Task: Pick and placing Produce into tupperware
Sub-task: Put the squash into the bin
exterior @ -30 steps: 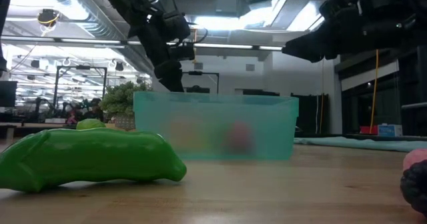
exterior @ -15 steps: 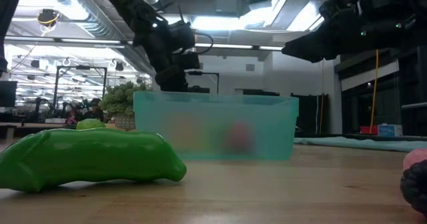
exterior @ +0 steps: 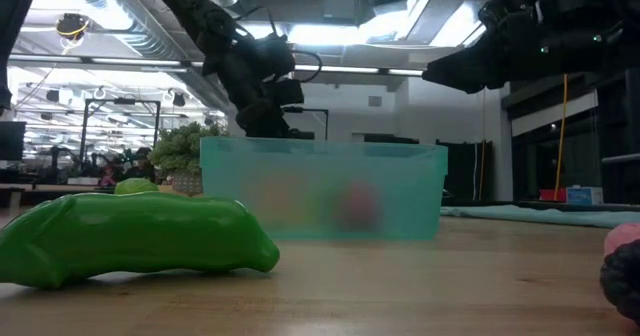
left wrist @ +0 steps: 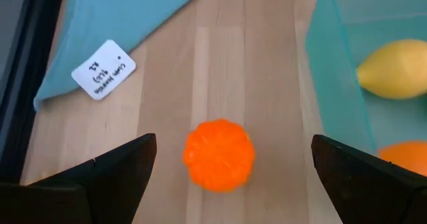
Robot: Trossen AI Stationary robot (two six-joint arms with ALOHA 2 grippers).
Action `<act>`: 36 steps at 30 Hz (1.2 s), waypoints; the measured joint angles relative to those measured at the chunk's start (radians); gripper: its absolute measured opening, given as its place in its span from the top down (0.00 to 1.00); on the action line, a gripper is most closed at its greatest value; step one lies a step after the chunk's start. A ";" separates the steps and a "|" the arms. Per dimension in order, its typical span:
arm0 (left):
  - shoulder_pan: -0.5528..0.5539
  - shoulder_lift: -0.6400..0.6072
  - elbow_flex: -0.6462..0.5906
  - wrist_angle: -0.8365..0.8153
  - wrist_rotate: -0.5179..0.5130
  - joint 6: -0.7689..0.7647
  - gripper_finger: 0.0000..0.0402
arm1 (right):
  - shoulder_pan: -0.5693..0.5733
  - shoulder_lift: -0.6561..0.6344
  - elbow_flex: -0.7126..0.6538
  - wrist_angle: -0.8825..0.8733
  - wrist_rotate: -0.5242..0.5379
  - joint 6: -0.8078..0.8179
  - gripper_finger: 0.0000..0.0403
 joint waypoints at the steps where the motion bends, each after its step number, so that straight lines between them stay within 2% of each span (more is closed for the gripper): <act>1: 0.000 0.007 0.001 0.005 0.002 0.004 0.03 | 0.000 0.000 0.000 0.000 0.000 0.000 0.45; 7: 0.000 0.053 0.000 0.001 0.002 0.024 0.03 | 0.000 0.000 0.000 0.003 0.000 0.001 0.45; 36: 0.007 0.059 0.000 0.018 -0.002 0.020 0.03 | 0.000 0.000 0.000 0.004 -0.002 0.002 0.45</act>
